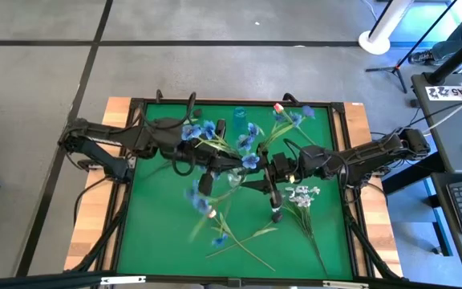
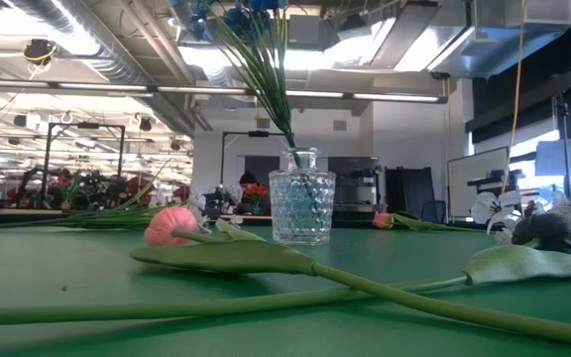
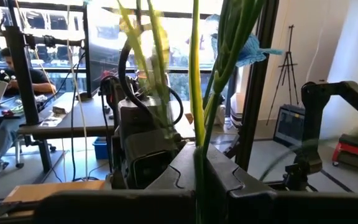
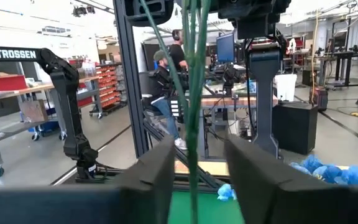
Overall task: Sort flowers into vase by color
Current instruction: Put the blue flowers into the transparent vase
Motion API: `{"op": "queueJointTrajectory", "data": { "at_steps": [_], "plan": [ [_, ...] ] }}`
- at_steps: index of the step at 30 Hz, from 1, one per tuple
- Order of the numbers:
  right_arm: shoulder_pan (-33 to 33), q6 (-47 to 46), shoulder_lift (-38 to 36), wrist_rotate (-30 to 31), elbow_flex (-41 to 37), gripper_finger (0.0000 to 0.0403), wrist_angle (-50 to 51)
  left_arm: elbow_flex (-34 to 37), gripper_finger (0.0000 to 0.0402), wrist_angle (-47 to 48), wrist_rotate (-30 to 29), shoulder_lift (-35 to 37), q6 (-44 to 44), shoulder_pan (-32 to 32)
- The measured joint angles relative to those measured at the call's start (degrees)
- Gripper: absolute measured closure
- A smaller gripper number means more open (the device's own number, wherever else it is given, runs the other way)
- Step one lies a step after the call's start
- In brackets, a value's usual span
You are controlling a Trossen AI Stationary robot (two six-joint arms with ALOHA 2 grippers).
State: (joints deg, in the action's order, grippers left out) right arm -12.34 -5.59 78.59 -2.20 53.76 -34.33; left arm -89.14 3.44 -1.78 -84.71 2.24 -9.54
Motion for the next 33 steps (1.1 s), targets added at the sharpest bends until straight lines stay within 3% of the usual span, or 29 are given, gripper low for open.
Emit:
{"op": "queueJointTrajectory", "data": {
  "at_steps": [6, 13, 20, 25, 29, 33],
  "plan": [
    [-0.02, 2.30, 0.00, -0.04, 0.00, 0.0388, 0.34, 0.00, 0.0401, 1.39, -0.57, 0.00, 0.10, 0.00],
    [0.00, 3.66, -2.14, 0.73, -0.04, 0.0395, 2.52, -0.01, 0.0383, 4.41, -6.71, 1.33, -0.10, -1.14],
    [-0.02, 6.58, -9.06, 4.54, 0.02, 0.0397, 7.56, -0.02, 0.0309, 14.48, -23.65, 6.72, -2.07, -6.72],
    [-0.07, 8.91, -13.78, 8.32, -0.08, 0.0398, 12.76, -0.02, 0.0260, 26.88, -34.91, 10.91, 3.33, -11.76],
    [-0.07, 9.03, -14.78, 11.36, -4.14, 0.0398, 14.13, 0.00, 0.0246, 37.54, -41.68, 13.20, 10.69, -16.09],
    [0.20, 8.68, -14.75, 12.23, -11.67, 0.0398, 5.93, 3.21, 0.0248, 40.31, -48.72, 14.85, 14.84, -19.95]
  ]
}}
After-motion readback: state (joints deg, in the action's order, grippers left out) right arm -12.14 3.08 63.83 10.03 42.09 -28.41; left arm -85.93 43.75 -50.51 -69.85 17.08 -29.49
